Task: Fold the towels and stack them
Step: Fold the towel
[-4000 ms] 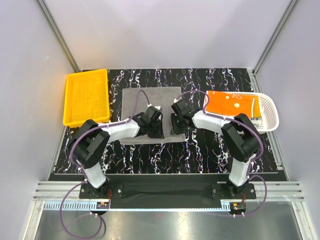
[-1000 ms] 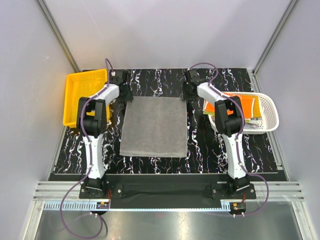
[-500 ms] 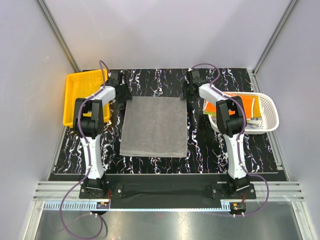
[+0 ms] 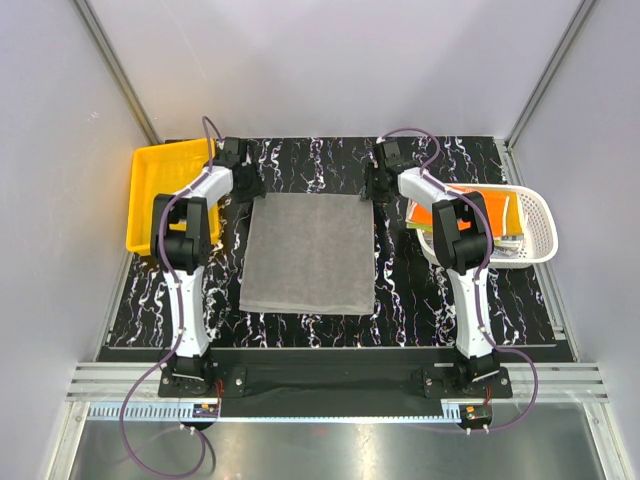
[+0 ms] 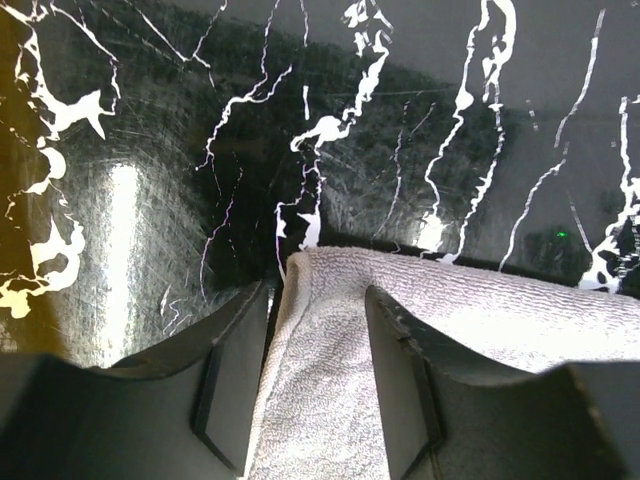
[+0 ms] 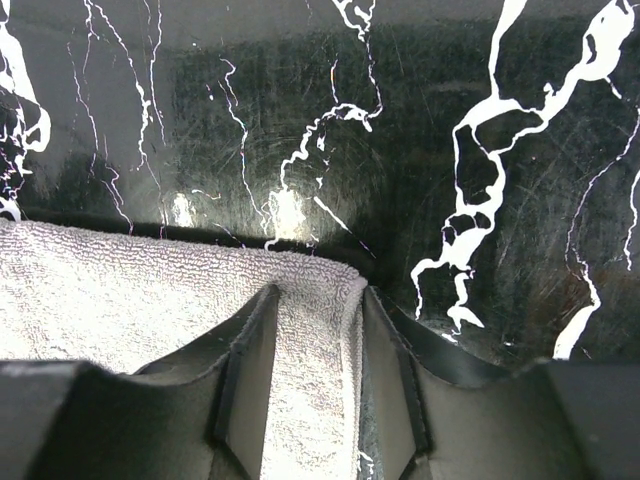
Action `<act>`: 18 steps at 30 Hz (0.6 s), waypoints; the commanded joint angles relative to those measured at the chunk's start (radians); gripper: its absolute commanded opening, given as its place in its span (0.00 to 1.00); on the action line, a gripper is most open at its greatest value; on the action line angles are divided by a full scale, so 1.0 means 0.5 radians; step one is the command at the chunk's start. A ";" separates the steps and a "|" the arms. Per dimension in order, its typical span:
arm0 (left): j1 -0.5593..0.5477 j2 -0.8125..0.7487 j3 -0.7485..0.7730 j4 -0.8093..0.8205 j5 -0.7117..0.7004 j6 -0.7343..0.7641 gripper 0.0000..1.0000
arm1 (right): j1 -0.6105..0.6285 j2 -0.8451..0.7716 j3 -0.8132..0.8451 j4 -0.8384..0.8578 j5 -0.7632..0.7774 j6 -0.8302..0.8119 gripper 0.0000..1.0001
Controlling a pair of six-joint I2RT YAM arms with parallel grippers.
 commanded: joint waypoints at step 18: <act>-0.035 0.145 0.155 -0.037 -0.058 -0.099 0.24 | -0.046 0.096 0.306 -0.216 -0.076 -0.135 0.07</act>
